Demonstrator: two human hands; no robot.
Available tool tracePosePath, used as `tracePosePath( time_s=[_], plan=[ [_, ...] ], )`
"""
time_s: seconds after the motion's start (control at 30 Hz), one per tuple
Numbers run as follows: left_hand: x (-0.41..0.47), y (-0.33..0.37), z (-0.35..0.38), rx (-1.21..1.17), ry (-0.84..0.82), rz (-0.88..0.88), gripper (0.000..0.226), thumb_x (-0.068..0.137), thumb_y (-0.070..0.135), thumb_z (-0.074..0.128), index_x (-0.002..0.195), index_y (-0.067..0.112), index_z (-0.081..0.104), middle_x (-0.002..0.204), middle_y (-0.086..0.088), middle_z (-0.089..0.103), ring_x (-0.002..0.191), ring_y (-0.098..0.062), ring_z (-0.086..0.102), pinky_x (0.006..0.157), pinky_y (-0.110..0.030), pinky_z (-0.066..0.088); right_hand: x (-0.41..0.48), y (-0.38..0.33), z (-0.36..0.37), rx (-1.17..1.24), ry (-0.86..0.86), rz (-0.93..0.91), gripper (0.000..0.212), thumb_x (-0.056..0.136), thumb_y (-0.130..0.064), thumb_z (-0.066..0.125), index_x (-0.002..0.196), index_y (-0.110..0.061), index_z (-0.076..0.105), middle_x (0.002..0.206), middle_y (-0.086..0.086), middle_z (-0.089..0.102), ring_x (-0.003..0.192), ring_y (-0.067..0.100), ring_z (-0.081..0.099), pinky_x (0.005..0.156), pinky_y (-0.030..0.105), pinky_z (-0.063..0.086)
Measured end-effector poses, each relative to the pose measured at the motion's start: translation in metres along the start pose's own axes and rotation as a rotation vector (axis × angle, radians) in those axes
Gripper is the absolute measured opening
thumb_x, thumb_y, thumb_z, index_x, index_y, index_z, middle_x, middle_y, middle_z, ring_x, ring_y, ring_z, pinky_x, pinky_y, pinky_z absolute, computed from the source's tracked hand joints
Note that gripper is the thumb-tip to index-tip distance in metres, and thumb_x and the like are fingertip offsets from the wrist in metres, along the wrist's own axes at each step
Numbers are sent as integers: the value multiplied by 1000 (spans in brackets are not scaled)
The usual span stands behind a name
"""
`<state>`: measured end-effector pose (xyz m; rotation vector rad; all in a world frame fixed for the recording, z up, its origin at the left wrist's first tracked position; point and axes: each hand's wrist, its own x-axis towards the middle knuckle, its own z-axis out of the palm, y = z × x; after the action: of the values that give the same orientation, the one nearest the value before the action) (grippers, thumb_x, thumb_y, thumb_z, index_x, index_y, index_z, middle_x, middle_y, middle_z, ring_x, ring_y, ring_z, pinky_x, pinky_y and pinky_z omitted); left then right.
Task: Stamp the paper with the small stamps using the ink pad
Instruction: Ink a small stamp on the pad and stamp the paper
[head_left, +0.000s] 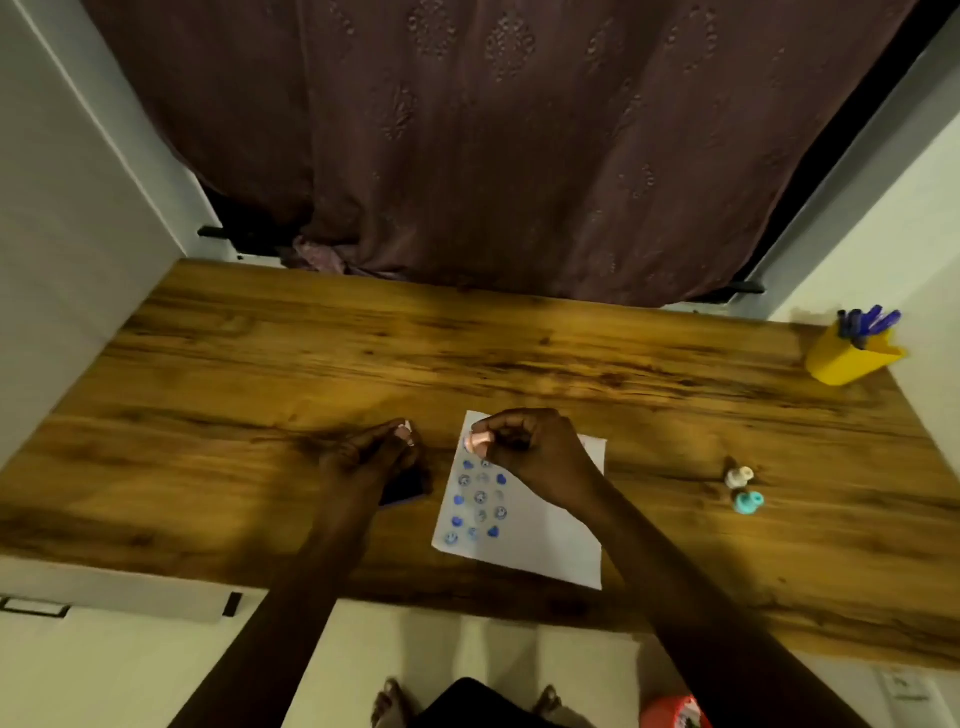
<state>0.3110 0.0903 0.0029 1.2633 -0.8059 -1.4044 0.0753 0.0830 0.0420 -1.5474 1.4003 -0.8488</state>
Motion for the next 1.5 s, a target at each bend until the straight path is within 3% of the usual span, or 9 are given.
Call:
tracePosePath(
  time_s=[0.13, 0.2, 0.33, 0.6, 0.77, 1.07, 1.27, 1.4, 1.5],
  plan=[
    [2, 1, -39, -53, 103, 54, 15, 94, 6, 70, 107, 8, 78, 105, -13, 79, 104, -33, 74, 93, -39, 62, 17, -8, 47, -228, -13, -32, 29, 88, -34, 81, 113, -19, 76, 104, -4, 78, 95, 9, 73, 81, 25, 59],
    [2, -2, -53, -33, 140, 77, 19, 94, 3, 70, 113, 0, 74, 109, -19, 77, 106, -38, 73, 90, -38, 64, 24, -11, 68, -295, -31, -54, 21, 89, -30, 79, 106, -19, 75, 98, -3, 78, 89, 11, 72, 76, 31, 58],
    [-3, -5, -78, 73, 188, 72, 17, 91, 17, 77, 107, 13, 79, 104, -8, 82, 102, -29, 77, 88, -45, 62, 34, -15, 99, -410, -138, -83, 12, 93, -22, 73, 102, -15, 78, 100, 3, 78, 91, 18, 72, 78, 37, 60],
    [-9, -6, -98, 84, 195, 62, 18, 90, 14, 76, 102, 27, 81, 104, -3, 83, 97, -23, 79, 83, -39, 62, 40, -16, 130, -600, -238, -45, 23, 102, -20, 61, 118, -10, 74, 123, 13, 74, 114, 28, 69, 95, 32, 52],
    [-10, -8, -99, 88, 188, 45, 20, 92, 12, 74, 111, 16, 78, 105, -5, 83, 98, -21, 79, 81, -34, 63, 39, -14, 137, -650, -243, -35, 25, 103, -20, 61, 123, -10, 72, 132, 11, 70, 124, 27, 64, 107, 34, 50],
    [-13, -9, -89, 93, 157, 42, 27, 92, 8, 74, 119, 3, 74, 112, -14, 79, 103, -26, 77, 84, -35, 62, 39, -17, 141, -712, -219, -43, 18, 97, -11, 65, 110, -9, 77, 115, 13, 75, 109, 29, 71, 91, 37, 59],
    [-16, -7, -83, 138, 145, 46, 25, 92, 6, 74, 116, 2, 75, 108, -15, 80, 102, -31, 77, 92, -51, 61, 43, -23, 138, -749, -219, -73, 12, 95, -10, 67, 103, -8, 76, 108, 17, 74, 103, 34, 70, 81, 42, 60],
    [-18, -6, -79, 166, 138, 52, 22, 92, 9, 74, 114, 10, 77, 102, -5, 83, 97, -22, 79, 88, -47, 62, 47, -26, 134, -695, -207, -94, 16, 93, -13, 68, 105, -11, 79, 108, 15, 75, 102, 30, 70, 72, 31, 50],
    [-18, -5, -78, 156, 125, 58, 19, 93, 9, 73, 110, 15, 79, 103, -4, 83, 98, -23, 79, 86, -44, 62, 47, -32, 123, -577, -149, -94, 18, 89, -17, 74, 105, -13, 81, 110, 9, 78, 100, 25, 72, 81, 34, 60]
  ],
)
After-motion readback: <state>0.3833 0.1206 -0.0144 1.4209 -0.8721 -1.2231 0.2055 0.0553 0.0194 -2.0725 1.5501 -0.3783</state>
